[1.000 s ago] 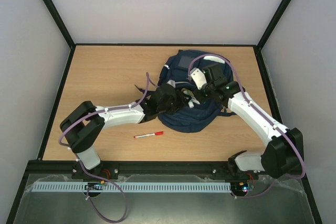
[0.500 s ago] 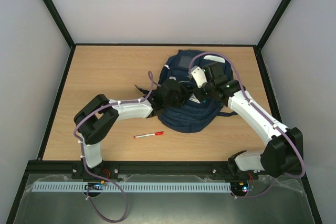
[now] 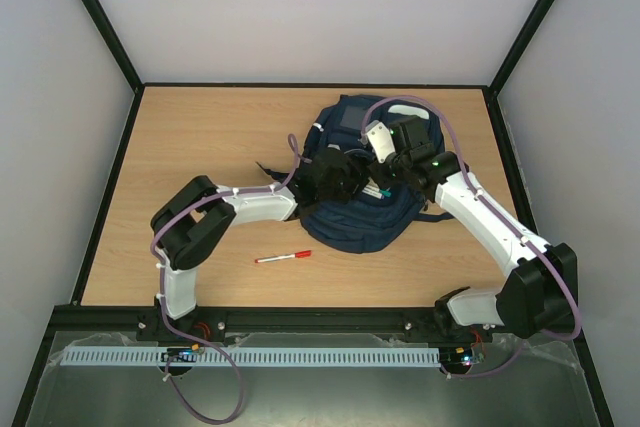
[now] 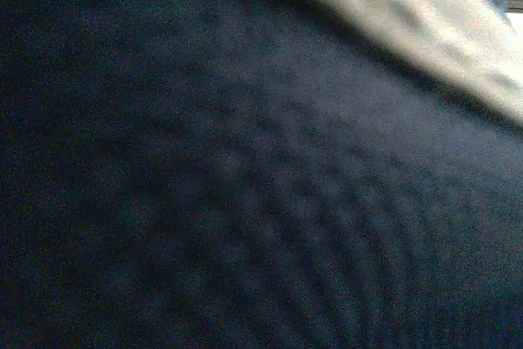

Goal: Pack the student bag
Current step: Place the stationery in the student bag.

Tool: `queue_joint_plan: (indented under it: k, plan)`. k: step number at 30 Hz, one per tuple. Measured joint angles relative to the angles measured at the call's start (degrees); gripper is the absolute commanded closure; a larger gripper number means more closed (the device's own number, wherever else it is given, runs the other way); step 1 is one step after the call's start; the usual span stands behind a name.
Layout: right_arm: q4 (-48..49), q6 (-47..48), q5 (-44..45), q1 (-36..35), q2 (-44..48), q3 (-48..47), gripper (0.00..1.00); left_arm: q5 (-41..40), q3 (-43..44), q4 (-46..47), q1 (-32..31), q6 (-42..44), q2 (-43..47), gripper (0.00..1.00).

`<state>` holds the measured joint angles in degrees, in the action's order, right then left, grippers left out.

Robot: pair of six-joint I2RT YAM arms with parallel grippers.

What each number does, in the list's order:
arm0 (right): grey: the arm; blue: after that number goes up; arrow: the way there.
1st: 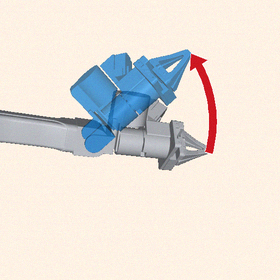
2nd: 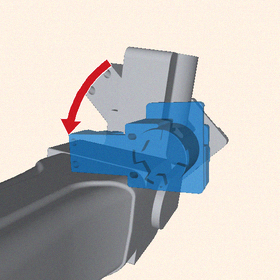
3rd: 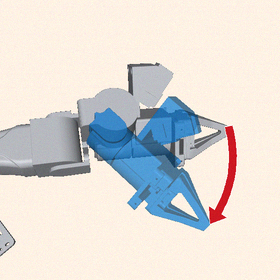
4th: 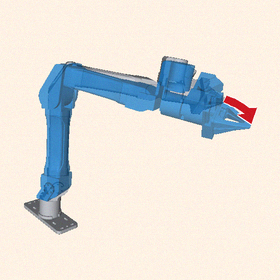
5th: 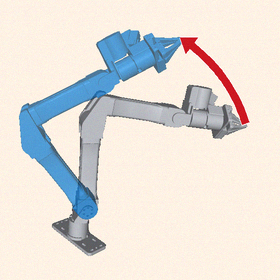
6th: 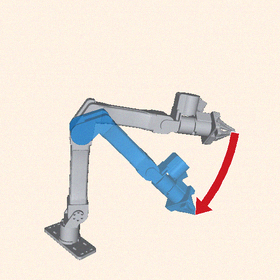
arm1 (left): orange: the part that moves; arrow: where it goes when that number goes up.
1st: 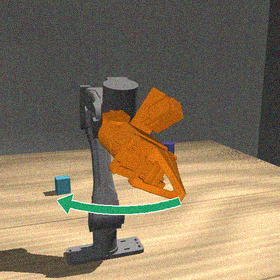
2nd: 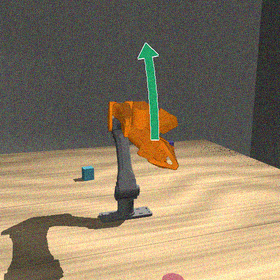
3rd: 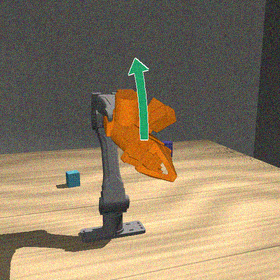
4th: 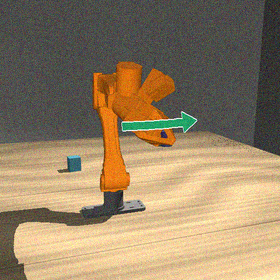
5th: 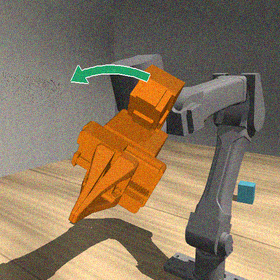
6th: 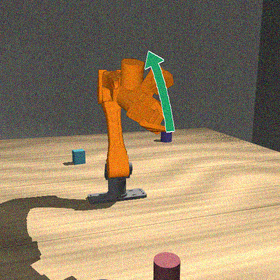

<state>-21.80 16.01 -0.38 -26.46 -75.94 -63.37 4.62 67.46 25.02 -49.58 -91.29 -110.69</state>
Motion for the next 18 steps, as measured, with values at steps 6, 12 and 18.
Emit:
queue_joint_plan:
  k: [6,12,18]
  plan:
    - [0.13,0.00,-0.04,-0.02,0.11,0.02,0.98,0.00,-0.35,-0.28,0.00,1.01,0.72,0.47]
    - [0.96,0.24,0.26,-0.26,0.96,1.42,0.99,3.96,-3.74,-0.13,-0.07,2.32,4.35,0.45]
    - [4.15,0.39,0.72,-0.57,4.00,7.37,0.99,8.20,-12.17,-2.40,-1.36,5.03,15.28,0.45]
